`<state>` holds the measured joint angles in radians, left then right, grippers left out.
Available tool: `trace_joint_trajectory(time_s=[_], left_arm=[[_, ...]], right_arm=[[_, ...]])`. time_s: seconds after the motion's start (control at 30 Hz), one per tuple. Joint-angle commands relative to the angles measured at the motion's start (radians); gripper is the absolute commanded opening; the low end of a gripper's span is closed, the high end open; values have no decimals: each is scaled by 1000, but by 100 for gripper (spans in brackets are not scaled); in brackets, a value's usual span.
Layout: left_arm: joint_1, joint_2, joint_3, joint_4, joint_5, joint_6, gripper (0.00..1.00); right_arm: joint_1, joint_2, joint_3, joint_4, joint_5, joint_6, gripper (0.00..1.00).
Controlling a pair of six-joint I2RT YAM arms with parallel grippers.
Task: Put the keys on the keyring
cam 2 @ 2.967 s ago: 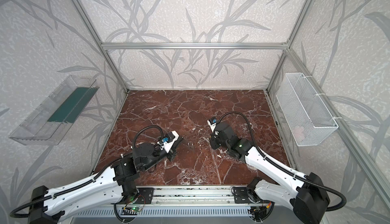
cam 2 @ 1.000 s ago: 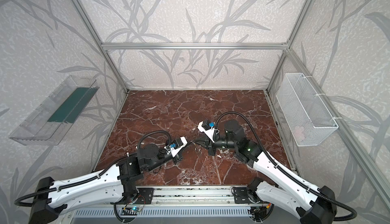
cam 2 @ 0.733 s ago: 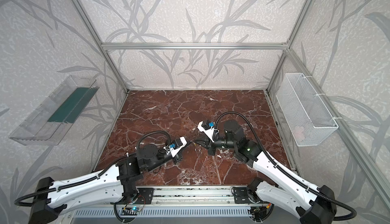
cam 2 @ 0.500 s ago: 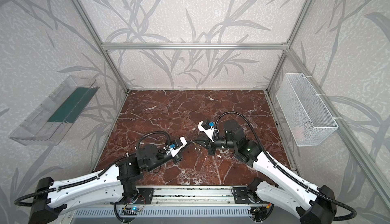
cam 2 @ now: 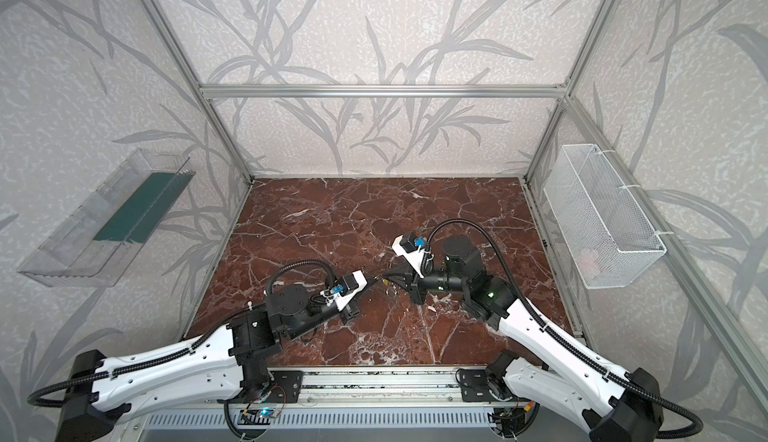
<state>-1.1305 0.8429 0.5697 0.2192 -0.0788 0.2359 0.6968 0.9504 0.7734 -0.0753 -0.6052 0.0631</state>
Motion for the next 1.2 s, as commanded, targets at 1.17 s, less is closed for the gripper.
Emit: trace_joint_trajectory(time_s=[1.17], left_arm=[[-23, -18, -83, 257, -31, 37, 0]], right_arm=[[-28, -174, -18, 10, -41, 23, 36]])
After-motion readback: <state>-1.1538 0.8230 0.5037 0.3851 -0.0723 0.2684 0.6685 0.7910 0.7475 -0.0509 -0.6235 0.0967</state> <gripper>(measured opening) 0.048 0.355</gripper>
